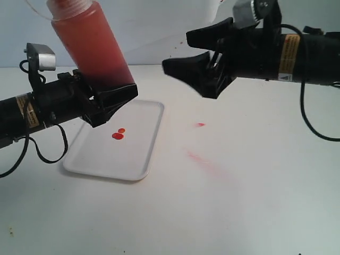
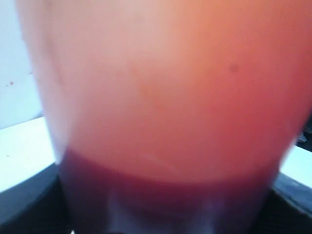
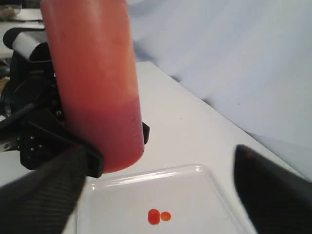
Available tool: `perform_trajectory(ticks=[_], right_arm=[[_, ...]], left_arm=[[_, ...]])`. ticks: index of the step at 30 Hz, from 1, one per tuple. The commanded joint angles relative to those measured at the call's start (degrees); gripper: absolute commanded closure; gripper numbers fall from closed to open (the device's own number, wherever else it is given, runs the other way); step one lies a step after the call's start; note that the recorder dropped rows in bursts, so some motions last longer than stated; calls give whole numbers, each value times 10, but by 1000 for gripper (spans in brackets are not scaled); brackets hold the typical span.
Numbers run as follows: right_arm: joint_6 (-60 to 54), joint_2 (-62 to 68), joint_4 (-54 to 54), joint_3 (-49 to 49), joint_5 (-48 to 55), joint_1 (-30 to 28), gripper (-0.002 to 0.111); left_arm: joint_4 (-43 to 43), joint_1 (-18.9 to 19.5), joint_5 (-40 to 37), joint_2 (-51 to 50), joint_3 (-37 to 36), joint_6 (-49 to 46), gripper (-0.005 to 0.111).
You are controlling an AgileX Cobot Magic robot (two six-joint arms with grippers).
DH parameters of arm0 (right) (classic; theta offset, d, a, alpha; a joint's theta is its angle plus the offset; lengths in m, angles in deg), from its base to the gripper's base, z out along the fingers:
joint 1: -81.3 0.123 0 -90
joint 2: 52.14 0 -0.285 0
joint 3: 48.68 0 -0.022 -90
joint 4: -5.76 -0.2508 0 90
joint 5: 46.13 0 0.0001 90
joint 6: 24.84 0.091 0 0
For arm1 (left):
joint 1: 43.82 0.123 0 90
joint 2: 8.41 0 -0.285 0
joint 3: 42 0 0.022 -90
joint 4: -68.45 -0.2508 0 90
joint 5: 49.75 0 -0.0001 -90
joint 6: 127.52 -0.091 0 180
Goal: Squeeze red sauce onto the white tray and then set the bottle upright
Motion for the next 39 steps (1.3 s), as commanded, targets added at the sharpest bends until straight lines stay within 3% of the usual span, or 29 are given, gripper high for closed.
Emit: perform_trajectory(ticks=[1, 5, 10, 23, 35, 39], right_arm=[[-52, -3, -57, 0, 76, 49, 3], [-68, -3, -96, 0, 93, 73, 3], [-68, -3, -101, 0, 91, 92, 3], [-61, -3, -101, 0, 103, 118, 3], [-82, -2, -119, -3, 183, 166, 3], [-94, -2, -155, -3, 203, 166, 14]], left_arm=[[4, -39, 11, 6, 4, 0, 107], [17, -79, 7, 6, 4, -33, 107], [54, -104, -56, 6, 4, -56, 107], [51, -105, -79, 6, 4, -92, 107], [50, -115, -94, 6, 4, -107, 107], [55, -141, -94, 6, 4, -133, 107]])
